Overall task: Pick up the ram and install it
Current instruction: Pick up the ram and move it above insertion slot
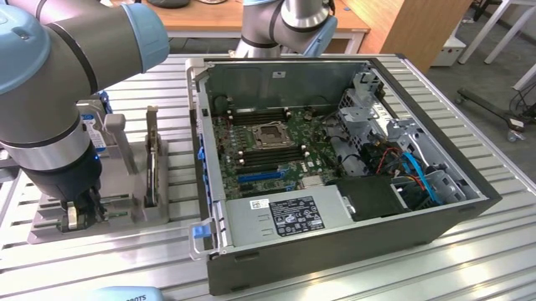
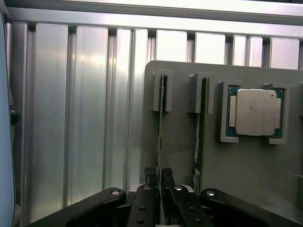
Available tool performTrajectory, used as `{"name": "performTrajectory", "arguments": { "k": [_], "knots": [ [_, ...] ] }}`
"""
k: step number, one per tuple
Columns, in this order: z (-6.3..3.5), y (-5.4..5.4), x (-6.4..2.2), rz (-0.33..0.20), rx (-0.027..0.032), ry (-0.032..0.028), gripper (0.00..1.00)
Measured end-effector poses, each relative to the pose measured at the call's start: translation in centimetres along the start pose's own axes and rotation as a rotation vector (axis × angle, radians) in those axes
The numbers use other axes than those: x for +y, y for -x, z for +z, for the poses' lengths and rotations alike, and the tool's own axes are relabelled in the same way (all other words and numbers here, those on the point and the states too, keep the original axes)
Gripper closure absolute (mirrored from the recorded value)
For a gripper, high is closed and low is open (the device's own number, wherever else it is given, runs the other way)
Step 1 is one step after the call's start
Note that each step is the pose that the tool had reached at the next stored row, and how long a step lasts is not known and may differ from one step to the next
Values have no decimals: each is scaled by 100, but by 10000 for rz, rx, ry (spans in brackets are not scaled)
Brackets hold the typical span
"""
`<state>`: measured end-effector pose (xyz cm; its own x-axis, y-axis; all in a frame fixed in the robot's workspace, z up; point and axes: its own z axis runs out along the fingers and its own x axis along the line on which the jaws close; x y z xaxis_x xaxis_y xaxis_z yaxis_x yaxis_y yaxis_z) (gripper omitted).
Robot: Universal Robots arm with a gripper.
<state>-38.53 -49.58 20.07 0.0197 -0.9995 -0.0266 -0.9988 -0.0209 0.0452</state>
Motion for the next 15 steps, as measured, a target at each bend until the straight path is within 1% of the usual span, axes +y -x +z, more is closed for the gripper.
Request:
{"name": "performTrajectory", "arguments": {
  "k": [2,3,15],
  "knots": [
    [0,0,0,1,1,0,83],
    [0,0,0,1,0,0,88],
    [-2,0,0,0,-2,-3,89]
  ]
}}
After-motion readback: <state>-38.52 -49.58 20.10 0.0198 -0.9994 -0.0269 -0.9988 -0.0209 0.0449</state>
